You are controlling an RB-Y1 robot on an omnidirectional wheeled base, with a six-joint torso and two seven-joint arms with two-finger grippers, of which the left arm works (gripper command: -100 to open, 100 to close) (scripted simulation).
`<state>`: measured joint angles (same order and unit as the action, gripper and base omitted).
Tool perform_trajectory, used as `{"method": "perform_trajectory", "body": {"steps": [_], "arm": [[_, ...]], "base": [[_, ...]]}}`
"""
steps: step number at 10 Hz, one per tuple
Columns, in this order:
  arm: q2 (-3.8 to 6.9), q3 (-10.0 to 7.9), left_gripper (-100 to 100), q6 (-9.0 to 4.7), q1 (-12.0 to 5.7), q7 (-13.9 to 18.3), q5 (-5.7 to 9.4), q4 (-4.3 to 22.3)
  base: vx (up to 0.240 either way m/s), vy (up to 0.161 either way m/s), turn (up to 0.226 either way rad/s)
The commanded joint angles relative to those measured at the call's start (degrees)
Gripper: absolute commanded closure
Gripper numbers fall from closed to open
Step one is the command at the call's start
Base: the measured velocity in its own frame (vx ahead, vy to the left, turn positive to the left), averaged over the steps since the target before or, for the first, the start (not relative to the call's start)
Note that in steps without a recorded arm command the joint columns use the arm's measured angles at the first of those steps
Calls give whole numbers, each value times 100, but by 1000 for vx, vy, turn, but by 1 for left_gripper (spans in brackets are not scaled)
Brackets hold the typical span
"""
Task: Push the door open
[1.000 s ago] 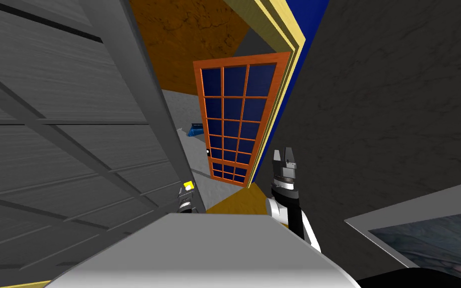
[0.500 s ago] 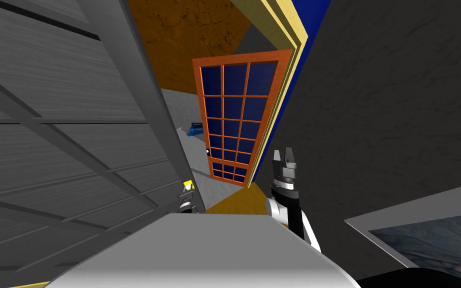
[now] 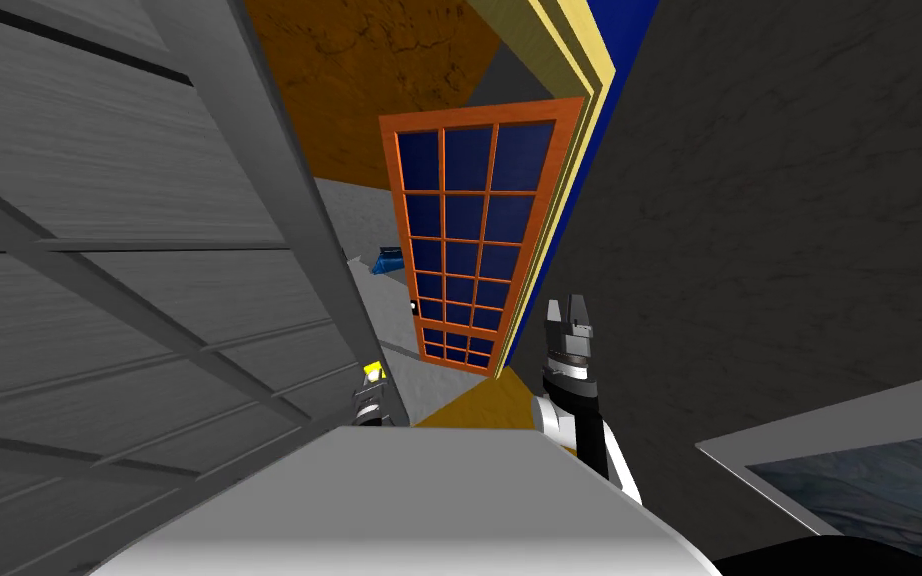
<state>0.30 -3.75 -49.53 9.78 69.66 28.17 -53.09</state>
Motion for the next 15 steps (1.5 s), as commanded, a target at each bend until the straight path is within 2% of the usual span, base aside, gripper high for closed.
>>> {"method": "perform_trajectory", "body": {"steps": [1, 2, 6, 7, 8, 9, 10, 11, 15], "arm": [[84, -139, 100, -121, -94, -114, 163, 9], [98, -170, 100, -144, -118, -149, 216, 29], [149, -442, 100, -346, -333, -451, 670, 204], [151, -485, 100, -378, -366, -499, 741, 232], [151, -485, 100, -378, -366, -499, 741, 232], [148, -571, 100, -442, -435, -595, 886, 288], [144, -615, 100, -474, -469, -644, 959, 316], [144, -615, 100, -474, -469, -644, 959, 316], [109, -791, 100, -605, -608, -839, 1253, 429]], "base": [[150, 70, -49], [156, 71, -35], [156, 86, -49], [115, 98, -39], [84, 74, -19], [92, 78, -30], [105, 71, -29], [78, 44, 9], [63, 55, -11]]}}
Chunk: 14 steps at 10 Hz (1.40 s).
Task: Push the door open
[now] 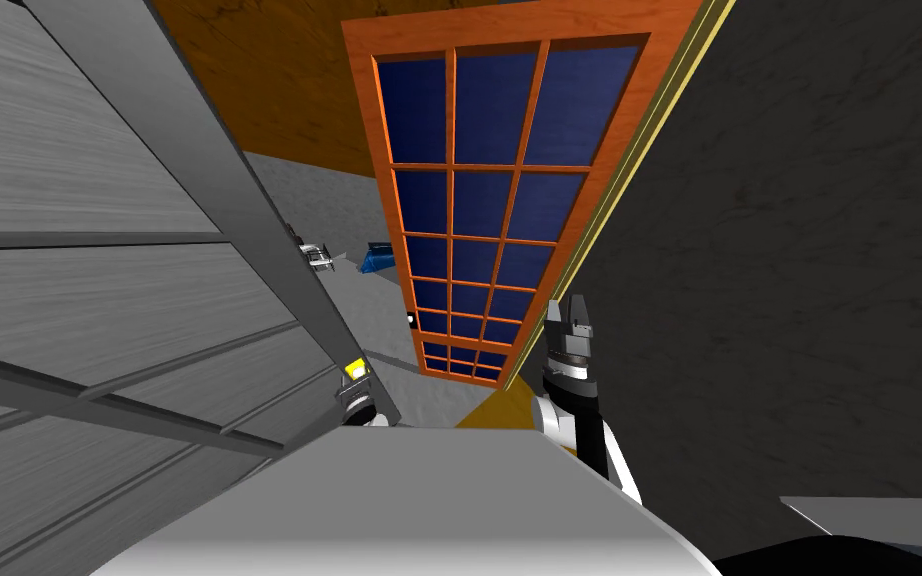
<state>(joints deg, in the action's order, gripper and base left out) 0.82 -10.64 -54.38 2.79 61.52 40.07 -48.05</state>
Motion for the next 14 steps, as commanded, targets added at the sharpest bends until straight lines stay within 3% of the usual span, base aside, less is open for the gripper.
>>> {"method": "perform_trajectory", "body": {"steps": [1, 3, 7, 14], "arm": [[26, -187, 100, -183, 24, -120, 205, -19], [26, -187, 100, -183, 24, -120, 205, -19], [-97, -423, 100, -358, -162, -382, 599, 133], [-357, -705, 100, -567, -384, -695, 1070, 314]], "base": [[111, 86, -41], [82, 59, 9], [94, 60, -13], [154, 48, 25]]}}
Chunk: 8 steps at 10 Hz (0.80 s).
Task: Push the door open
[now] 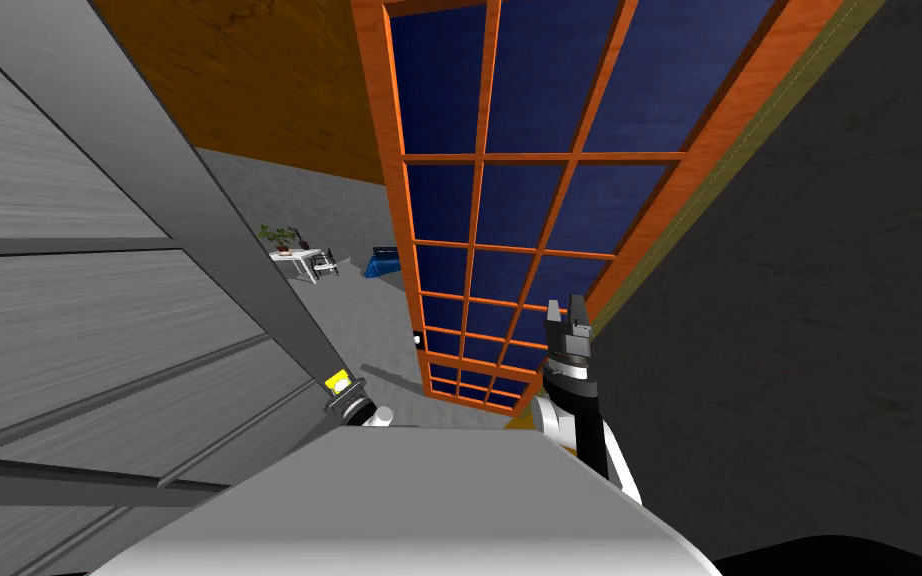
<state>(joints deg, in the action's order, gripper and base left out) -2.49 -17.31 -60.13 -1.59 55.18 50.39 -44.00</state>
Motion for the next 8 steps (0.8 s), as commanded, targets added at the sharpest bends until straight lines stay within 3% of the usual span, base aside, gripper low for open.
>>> {"method": "perform_trajectory", "body": {"steps": [1, 2, 4, 6, 8], "arm": [[0, 0, 100, 0, 0, 0, 0, 0], [111, -79, 100, -67, -18, -30, 59, 16], [140, -100, 100, -84, -25, -37, 75, 23], [307, -249, 100, -211, -79, -89, 192, 72], [307, -249, 100, -211, -79, -89, 192, 72]], "base": [[95, -5, 44], [-170, 57, -165], [-147, 41, -145], [-129, 73, -164], [-38, 46, -47]]}}
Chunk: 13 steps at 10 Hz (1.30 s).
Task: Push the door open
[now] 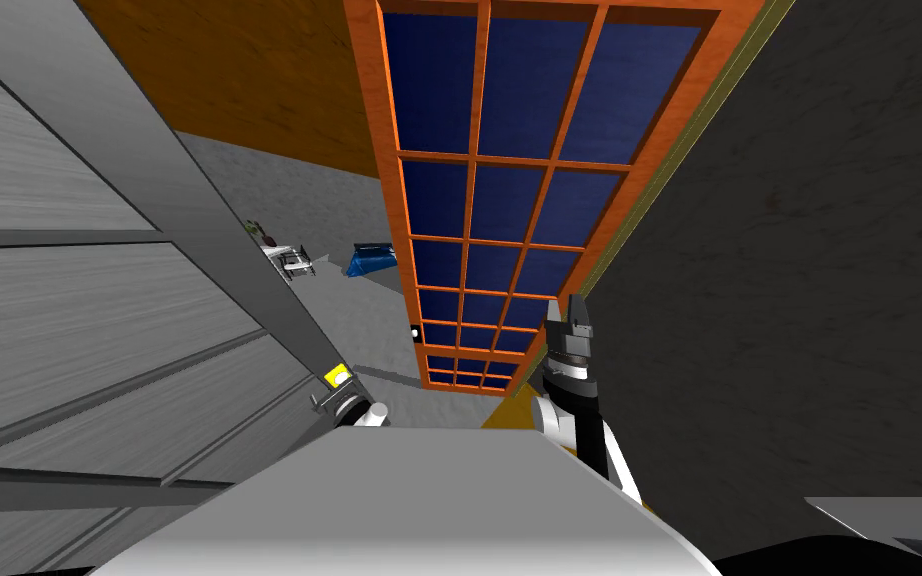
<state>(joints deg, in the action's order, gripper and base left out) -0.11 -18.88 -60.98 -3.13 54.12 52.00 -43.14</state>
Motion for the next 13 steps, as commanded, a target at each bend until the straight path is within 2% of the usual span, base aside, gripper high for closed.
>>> {"method": "perform_trajectory", "body": {"steps": [1, 3, 5, 7, 8, 10, 12, 13], "arm": [[137, -165, 100, -188, 48, -8, 88, 10], [137, -165, 100, -188, 48, -8, 88, 10], [227, -292, 100, -296, 2, -53, 188, 52], [227, -292, 100, -296, 2, -53, 188, 93], [275, -385, 100, -375, -32, -85, 261, 82], [275, -385, 100, -375, -32, -85, 261, 82], [316, -481, 100, -456, -67, -118, 336, 114], [316, -481, 100, -456, -67, -118, 336, 260]], "base": [[-4, 27, -78], [-1, 26, -33], [-16, 44, -103], [-7, 41, -41], [11, 50, -109], [4, 33, -36], [5, 33, -80], [5, 31, -41]]}}
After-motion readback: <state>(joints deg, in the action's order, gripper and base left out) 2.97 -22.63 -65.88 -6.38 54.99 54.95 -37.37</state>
